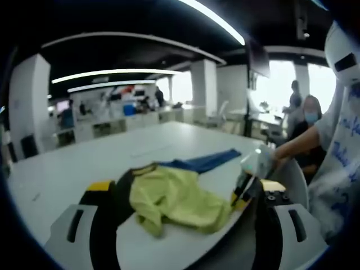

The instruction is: Fold the garment on the visible template until the final outline fits inside the template.

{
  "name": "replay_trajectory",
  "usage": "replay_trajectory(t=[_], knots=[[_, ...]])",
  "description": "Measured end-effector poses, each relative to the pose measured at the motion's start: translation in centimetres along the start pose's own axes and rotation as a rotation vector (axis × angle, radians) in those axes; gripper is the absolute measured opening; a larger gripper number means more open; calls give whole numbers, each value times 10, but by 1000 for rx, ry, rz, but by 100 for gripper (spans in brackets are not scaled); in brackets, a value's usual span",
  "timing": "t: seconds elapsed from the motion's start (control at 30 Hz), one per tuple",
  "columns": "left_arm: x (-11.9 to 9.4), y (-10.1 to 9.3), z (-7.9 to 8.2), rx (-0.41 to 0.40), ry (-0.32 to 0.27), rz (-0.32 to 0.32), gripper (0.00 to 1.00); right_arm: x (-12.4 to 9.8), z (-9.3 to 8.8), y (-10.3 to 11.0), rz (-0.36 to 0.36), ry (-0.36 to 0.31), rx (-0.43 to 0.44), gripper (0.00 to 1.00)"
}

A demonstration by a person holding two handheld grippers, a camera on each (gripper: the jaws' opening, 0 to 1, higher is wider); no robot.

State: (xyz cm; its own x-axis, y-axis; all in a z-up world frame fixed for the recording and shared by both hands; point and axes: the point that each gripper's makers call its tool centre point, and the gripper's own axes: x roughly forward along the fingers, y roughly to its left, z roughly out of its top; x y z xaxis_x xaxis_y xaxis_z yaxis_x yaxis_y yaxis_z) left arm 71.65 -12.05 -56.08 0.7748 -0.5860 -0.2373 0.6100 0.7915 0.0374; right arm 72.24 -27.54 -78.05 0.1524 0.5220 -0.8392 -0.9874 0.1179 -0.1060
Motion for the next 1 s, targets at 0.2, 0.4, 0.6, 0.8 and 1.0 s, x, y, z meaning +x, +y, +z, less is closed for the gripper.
replay_trajectory(t=[0.2,0.4,0.6,0.8,1.0], knots=[[8,-13,-9,58,53,-30,85,-7,7,-4,-19,-27,32,3],[27,-43,-29,166,157,-109,56,-25,23,-10,-51,-87,65,3],[62,-87,-52,321,227,-211,47,-43,42,-17,-87,-153,83,3],[92,-103,-78,495,305,-193,31,-52,51,-17,-103,-178,84,3],[106,-109,-102,589,381,-193,23,-58,57,-16,-112,-208,98,3]])
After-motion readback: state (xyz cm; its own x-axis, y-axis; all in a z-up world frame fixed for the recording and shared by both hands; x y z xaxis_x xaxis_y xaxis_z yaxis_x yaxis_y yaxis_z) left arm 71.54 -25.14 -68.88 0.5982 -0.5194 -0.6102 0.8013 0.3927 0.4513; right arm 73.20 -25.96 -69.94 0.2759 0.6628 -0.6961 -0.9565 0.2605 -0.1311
